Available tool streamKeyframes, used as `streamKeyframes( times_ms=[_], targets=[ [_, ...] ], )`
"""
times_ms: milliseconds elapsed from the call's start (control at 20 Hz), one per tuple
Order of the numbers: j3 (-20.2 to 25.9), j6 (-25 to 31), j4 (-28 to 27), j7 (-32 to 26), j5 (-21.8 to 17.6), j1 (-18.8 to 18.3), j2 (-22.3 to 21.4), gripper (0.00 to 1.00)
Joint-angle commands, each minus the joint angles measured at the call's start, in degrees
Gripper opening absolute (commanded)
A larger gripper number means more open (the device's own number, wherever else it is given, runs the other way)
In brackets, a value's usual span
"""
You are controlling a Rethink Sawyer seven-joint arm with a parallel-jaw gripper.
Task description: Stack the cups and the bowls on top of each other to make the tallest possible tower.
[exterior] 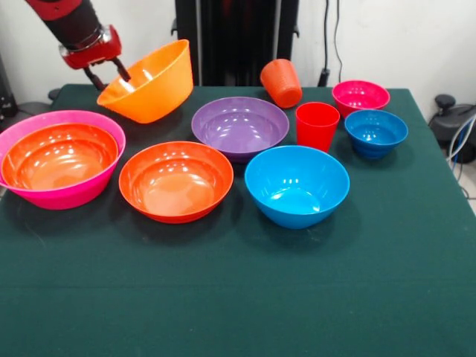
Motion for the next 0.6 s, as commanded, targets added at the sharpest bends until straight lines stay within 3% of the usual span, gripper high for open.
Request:
streamKeyframes(
  times_ms=[50, 350, 600],
  targets=[
    [3.0, -0.5, -3.8, -5.5, -5.6, 5.2, -0.4, 1.0],
    [3.4, 1.4, -1.5, -5.7, -4.8, 5.6, -7.4, 1.0],
    [3.3, 2.8, -1.2, -6.4, -4.4, 6.6, -10.8, 1.0]
  ],
)
